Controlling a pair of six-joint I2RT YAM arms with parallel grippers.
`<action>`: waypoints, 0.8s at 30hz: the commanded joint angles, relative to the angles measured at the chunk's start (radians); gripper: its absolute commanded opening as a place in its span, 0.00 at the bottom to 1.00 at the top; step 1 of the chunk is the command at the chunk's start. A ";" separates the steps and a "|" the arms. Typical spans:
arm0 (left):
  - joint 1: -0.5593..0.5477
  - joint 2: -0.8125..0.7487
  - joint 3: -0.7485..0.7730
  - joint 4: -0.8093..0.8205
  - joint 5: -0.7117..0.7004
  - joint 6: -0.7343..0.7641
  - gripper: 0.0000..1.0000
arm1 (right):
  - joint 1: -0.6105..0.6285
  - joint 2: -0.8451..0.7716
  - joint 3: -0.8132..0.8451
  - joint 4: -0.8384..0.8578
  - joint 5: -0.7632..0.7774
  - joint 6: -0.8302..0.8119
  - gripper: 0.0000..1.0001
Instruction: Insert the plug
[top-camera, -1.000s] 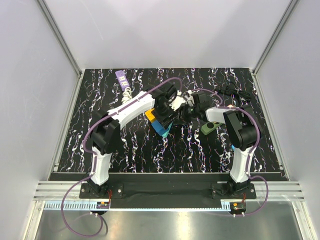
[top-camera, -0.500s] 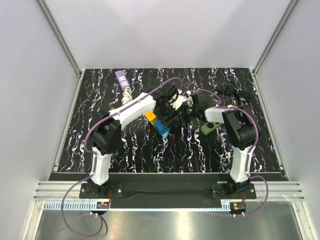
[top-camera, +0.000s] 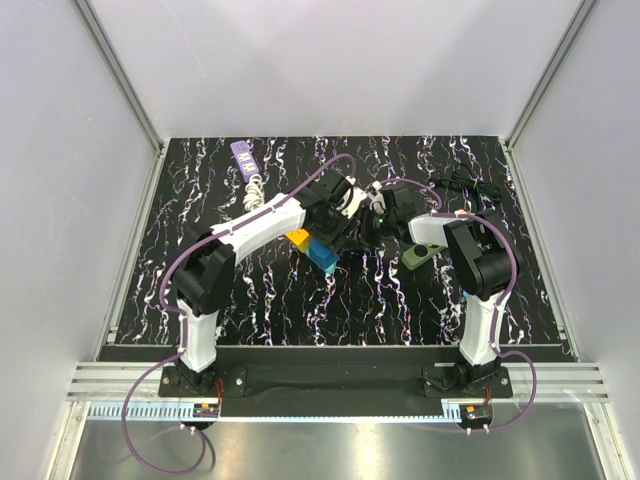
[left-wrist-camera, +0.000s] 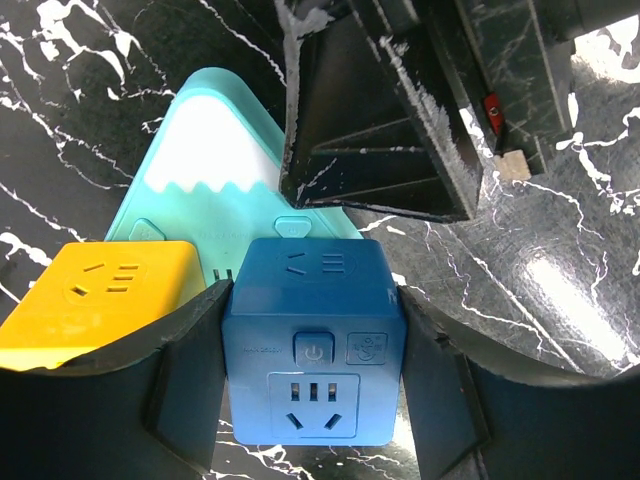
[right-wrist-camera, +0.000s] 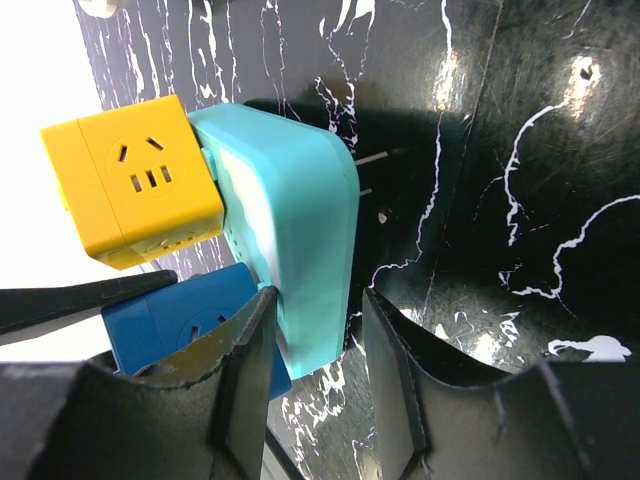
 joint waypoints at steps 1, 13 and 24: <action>0.002 -0.017 -0.050 -0.019 -0.109 -0.021 0.02 | 0.011 -0.017 0.021 -0.001 0.031 -0.001 0.46; 0.000 -0.104 -0.102 0.013 -0.108 -0.031 0.51 | 0.011 -0.029 0.016 0.000 0.037 -0.005 0.49; 0.000 -0.100 -0.066 0.012 -0.088 -0.031 0.70 | 0.010 -0.041 0.013 0.000 0.032 -0.012 0.49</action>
